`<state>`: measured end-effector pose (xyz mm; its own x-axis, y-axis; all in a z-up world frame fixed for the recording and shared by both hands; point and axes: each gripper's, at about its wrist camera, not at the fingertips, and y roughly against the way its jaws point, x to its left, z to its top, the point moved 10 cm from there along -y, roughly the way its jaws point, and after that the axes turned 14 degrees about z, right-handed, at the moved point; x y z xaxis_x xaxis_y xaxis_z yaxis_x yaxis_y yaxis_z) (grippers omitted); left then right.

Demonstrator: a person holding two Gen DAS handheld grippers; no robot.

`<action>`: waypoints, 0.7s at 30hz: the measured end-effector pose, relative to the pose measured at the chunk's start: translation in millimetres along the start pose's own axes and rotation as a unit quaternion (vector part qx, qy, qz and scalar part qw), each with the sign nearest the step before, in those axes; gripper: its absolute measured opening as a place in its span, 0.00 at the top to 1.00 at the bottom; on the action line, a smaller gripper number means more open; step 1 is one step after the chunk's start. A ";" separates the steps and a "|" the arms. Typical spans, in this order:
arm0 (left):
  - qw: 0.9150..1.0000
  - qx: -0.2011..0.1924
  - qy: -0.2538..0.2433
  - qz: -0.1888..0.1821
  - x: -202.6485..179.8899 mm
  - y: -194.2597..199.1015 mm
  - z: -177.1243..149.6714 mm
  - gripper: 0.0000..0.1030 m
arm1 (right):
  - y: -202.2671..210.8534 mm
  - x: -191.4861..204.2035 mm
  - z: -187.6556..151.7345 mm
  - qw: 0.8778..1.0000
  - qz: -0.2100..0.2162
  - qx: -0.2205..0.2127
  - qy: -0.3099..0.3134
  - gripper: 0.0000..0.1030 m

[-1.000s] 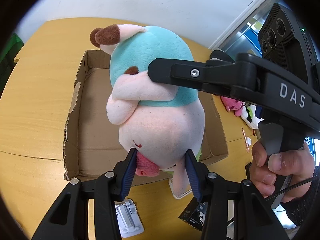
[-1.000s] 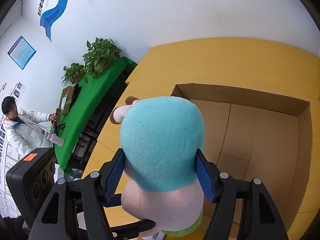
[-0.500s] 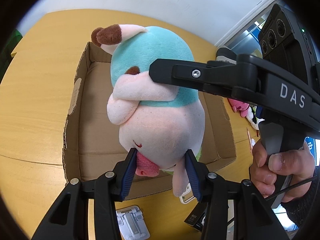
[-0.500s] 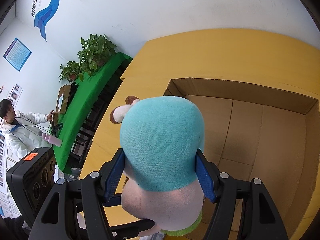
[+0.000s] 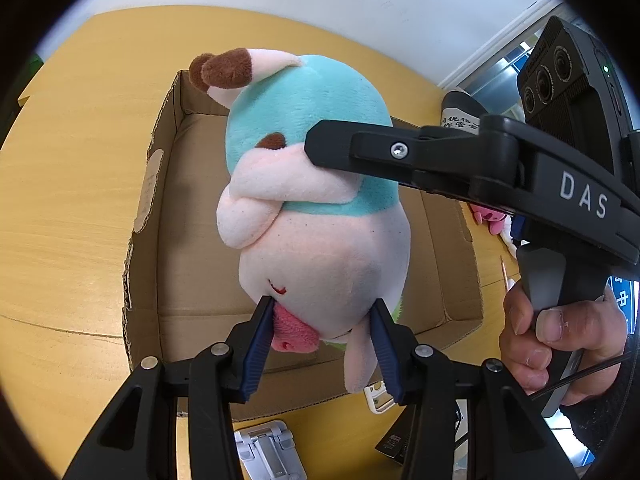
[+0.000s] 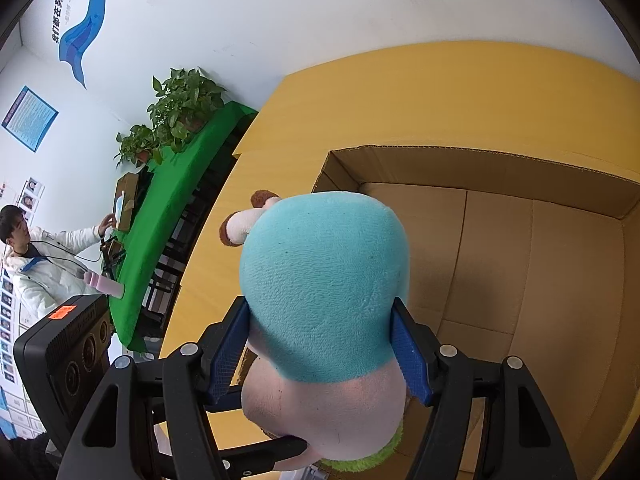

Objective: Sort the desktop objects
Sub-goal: 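Carry the plush pig in the left gripper over the cardboard box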

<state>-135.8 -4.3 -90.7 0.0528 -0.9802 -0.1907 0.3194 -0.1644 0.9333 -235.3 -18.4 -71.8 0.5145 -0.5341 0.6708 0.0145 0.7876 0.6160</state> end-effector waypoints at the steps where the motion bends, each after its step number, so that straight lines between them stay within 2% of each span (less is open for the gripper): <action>1: 1.000 0.000 0.001 0.000 0.9 -0.5 0.9 0.55 | -1.3 -0.5 0.6 1.000 0.001 0.000 0.000 0.30; 10: 1.000 0.008 0.003 0.003 10.4 -11.4 16.7 0.55 | -17.2 -11.9 11.7 1.000 0.004 0.002 -0.002 0.30; 12: 1.000 0.010 0.003 0.007 7.1 -23.8 38.4 0.55 | -21.4 -16.7 15.0 1.000 0.007 -0.001 -0.007 0.30; 21: 0.999 0.013 0.011 0.028 23.7 -51.2 89.3 0.55 | -50.6 -48.3 54.7 0.999 0.023 -0.018 -0.039 0.30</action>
<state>-235.4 -28.9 -115.8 0.0902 -0.9855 -0.1439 0.2913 -0.1121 0.9500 -307.7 -49.2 -112.7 0.4473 -0.5188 0.7286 0.0245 0.8214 0.5699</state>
